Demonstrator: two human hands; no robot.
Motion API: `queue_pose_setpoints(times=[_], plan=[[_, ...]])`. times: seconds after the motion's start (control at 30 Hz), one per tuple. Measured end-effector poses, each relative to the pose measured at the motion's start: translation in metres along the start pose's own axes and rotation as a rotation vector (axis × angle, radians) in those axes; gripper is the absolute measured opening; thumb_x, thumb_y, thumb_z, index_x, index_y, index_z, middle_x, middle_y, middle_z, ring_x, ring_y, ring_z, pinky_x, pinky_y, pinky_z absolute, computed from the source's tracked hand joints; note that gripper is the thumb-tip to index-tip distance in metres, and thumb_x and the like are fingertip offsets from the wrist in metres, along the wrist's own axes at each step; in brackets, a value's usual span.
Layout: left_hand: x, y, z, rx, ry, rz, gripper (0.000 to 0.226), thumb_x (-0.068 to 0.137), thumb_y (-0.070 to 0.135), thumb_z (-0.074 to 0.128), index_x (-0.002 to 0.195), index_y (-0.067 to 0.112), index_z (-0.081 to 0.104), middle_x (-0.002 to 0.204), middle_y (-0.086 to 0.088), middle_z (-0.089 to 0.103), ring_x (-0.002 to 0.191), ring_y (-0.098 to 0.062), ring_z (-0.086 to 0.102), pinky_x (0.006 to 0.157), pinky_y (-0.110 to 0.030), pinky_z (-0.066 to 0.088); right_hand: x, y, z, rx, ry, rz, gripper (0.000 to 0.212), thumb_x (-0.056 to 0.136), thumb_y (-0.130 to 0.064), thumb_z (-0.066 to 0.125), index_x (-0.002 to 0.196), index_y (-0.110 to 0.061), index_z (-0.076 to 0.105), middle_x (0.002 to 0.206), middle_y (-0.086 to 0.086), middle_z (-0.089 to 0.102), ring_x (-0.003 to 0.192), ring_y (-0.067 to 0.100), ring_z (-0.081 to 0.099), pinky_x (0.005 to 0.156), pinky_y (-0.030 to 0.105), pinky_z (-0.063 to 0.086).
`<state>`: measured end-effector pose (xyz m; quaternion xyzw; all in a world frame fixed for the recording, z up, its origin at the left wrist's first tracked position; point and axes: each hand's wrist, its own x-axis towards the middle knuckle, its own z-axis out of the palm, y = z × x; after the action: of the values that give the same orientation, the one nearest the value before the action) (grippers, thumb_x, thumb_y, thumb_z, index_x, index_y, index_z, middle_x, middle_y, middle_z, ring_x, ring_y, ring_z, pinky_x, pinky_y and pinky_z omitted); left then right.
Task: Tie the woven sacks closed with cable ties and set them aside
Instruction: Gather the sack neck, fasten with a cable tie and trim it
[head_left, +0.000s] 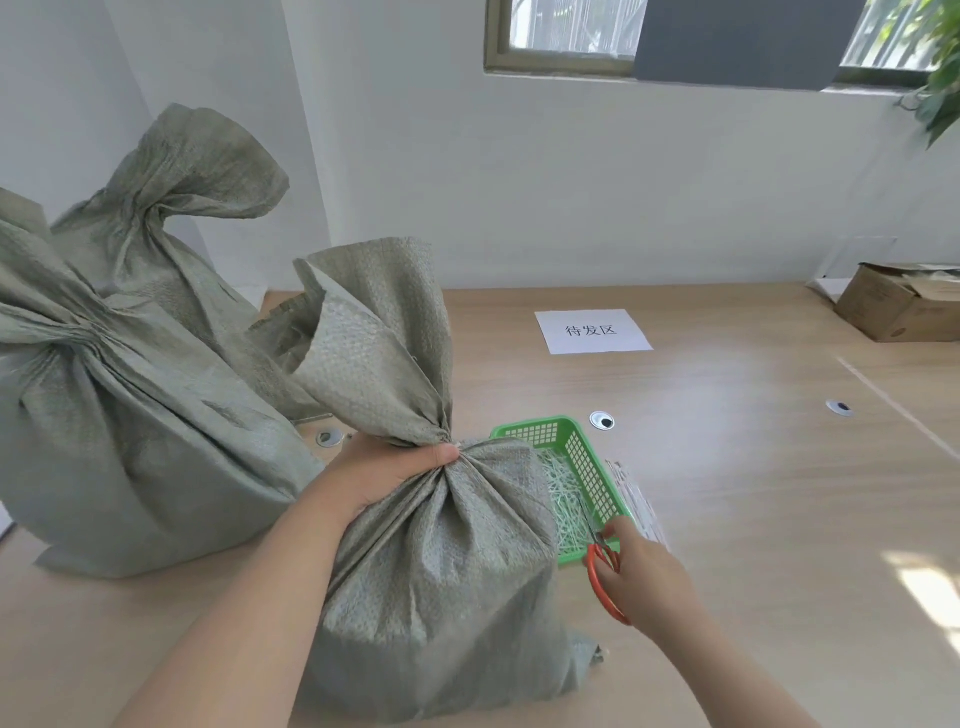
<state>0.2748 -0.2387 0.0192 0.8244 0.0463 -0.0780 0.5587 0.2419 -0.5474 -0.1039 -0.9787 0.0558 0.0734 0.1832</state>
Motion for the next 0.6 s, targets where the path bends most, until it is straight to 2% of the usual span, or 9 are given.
queue_pose_setpoints(times=[0.1, 0.23, 0.33, 0.4, 0.5, 0.6], plan=[[0.005, -0.004, 0.000, 0.008, 0.021, 0.004, 0.033, 0.069, 0.041, 0.087, 0.089, 0.040, 0.061, 0.098, 0.024, 0.064, 0.100, -0.006, 0.061, 0.097, -0.027, 0.043, -0.006, 0.031, 0.047, -0.024, -0.089, 0.050, 0.020, 0.093, -0.046, 0.051, 0.104, -0.031, 0.043, 0.086, -0.007, 0.060, 0.079, 0.021, 0.059, 0.073, 0.033, 0.049], [0.008, -0.008, 0.000, 0.020, 0.034, 0.010, 0.045, 0.057, 0.054, 0.090, 0.092, 0.039, 0.067, 0.105, 0.020, 0.069, 0.109, -0.011, 0.064, 0.106, -0.036, 0.046, -0.021, 0.068, 0.093, -0.027, -0.233, 0.153, 0.021, 0.092, -0.035, 0.055, 0.100, -0.026, 0.037, 0.092, -0.003, 0.057, 0.081, 0.023, 0.054, 0.067, 0.031, 0.040], [0.008, -0.008, 0.000, 0.010, 0.032, 0.016, 0.059, 0.042, 0.069, 0.085, 0.092, 0.040, 0.069, 0.110, 0.017, 0.072, 0.111, -0.011, 0.065, 0.107, -0.041, 0.046, -0.026, 0.089, 0.117, -0.051, -0.284, 0.218, 0.020, 0.093, -0.029, 0.051, 0.100, -0.024, 0.033, 0.092, -0.001, 0.058, 0.097, 0.027, 0.065, 0.068, 0.030, 0.037], [0.009, -0.010, 0.001, 0.001, 0.042, 0.026, 0.057, 0.046, 0.066, 0.087, 0.093, 0.040, 0.068, 0.111, 0.015, 0.071, 0.112, -0.012, 0.064, 0.108, -0.040, 0.045, -0.026, 0.097, 0.127, -0.053, -0.289, 0.245, 0.017, 0.096, -0.032, 0.046, 0.099, -0.023, 0.032, 0.099, 0.003, 0.066, 0.102, 0.027, 0.067, 0.068, 0.030, 0.037], [0.010, -0.012, 0.002, -0.019, 0.047, 0.023, 0.047, 0.061, 0.049, 0.090, 0.100, 0.036, 0.068, 0.111, 0.015, 0.071, 0.112, -0.012, 0.064, 0.107, -0.039, 0.045, -0.025, 0.104, 0.139, -0.055, -0.269, 0.243, 0.017, 0.097, -0.037, 0.041, 0.096, -0.023, 0.031, 0.105, 0.007, 0.069, 0.103, 0.029, 0.067, 0.069, 0.033, 0.039], [0.011, -0.013, 0.003, -0.034, 0.054, 0.028, 0.071, 0.050, 0.060, 0.088, 0.111, 0.029, 0.071, 0.114, 0.013, 0.073, 0.111, -0.011, 0.065, 0.107, -0.043, 0.047, -0.024, 0.104, 0.148, -0.077, -0.260, 0.229, 0.018, 0.097, -0.037, 0.040, 0.093, -0.023, 0.030, 0.103, 0.008, 0.068, 0.101, 0.030, 0.067, 0.072, 0.034, 0.045]])
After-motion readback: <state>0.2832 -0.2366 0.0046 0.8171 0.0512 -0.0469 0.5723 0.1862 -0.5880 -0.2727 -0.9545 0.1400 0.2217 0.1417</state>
